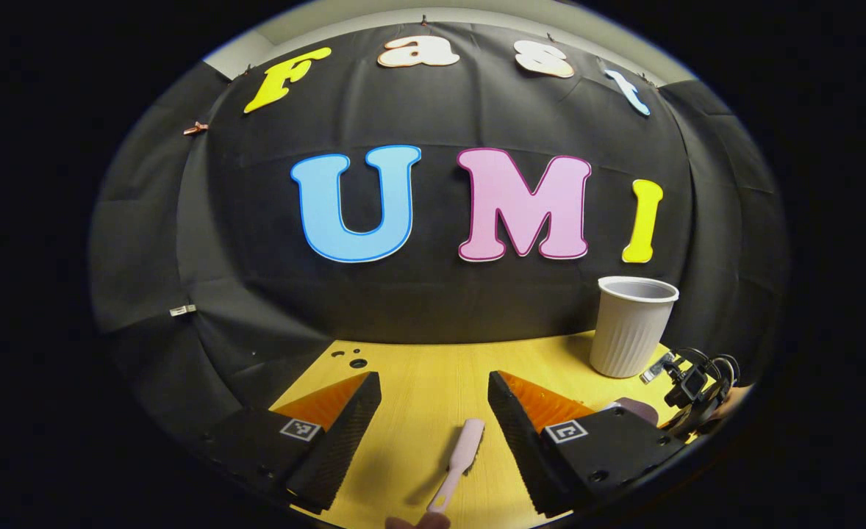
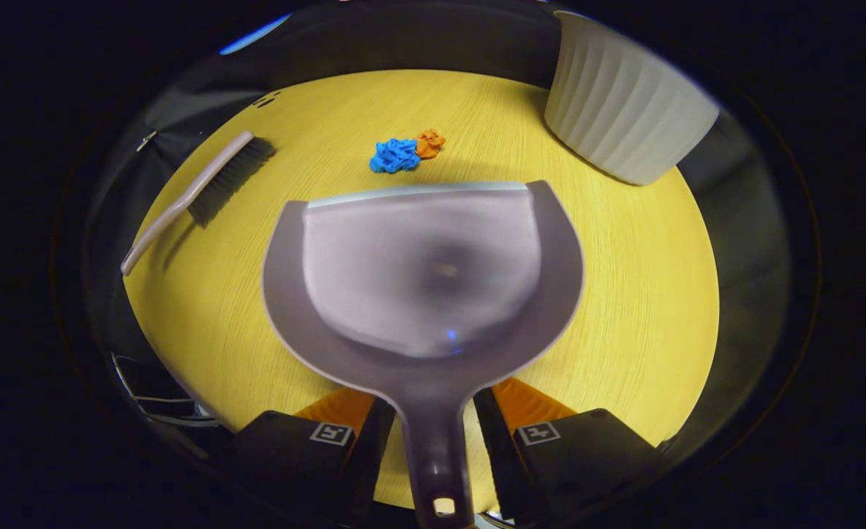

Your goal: Pick up the small broom and dustpan from the desktop, sweep the trash into the dustpan with the broom, and then empty the trash into the garbage bin.

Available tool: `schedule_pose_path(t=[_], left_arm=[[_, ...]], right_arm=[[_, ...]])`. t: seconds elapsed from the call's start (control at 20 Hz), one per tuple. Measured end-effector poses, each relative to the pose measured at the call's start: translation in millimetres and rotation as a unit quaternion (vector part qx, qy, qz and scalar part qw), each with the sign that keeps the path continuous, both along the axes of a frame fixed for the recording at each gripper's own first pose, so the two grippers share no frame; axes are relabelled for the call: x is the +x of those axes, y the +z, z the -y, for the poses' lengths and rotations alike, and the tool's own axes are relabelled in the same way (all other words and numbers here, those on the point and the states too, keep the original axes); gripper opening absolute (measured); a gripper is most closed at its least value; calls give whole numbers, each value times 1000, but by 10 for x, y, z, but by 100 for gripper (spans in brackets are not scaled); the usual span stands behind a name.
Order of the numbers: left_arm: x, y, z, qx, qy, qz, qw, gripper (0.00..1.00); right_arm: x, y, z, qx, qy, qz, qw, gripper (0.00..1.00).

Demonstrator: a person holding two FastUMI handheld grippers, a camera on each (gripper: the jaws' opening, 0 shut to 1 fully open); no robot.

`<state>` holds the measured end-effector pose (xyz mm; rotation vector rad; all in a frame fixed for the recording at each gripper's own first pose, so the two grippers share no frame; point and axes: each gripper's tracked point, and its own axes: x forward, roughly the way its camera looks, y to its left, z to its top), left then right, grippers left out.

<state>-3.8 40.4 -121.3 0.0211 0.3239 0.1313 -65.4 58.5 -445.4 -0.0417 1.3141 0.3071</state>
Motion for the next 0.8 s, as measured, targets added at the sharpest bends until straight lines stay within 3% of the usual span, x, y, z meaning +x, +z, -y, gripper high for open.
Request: schedule_pose_path(t=[0.05, 0.15, 0.25, 0.3, 0.4, 0.5, 0.55, 0.6, 0.8], left_arm=[[-1, -50, -1, 1, 1, -5, 1000, 95], [-4, -142, 8, 1, 0, -20, 1000, 95], [-17, -265, 14, 1, -5, -40, 999, 95], [-26, -355, 25, 0, -11, -58, 998, 95], [-63, -634, 58, -7, -26, -116, 993, 94], [-126, -970, 48, -14, -28, -183, 983, 94], [-149, -1162, 66, -21, -33, -215, 976, 93], [-181, -1312, 107, -26, -41, -242, 969, 93], [-263, -1844, 185, -20, -84, -331, 940, 93]], right_arm=[[61, 28, 13, 2, -1, 2, 1000, 64], [48, 21, 16, 2, -1, -2, 1000, 41], [69, 59, -3, 10, 6, 7, 1000, 43], [81, 77, -8, 13, 12, 14, 1000, 39], [67, 158, 0, 21, 22, 27, 999, 38], [43, 285, 36, 29, 21, 37, 999, 38], [26, 345, 56, 33, 18, 41, 998, 34], [8, 398, 72, 38, 16, 45, 998, 38], [-64, 620, 148, 60, -2, 58, 997, 38]])
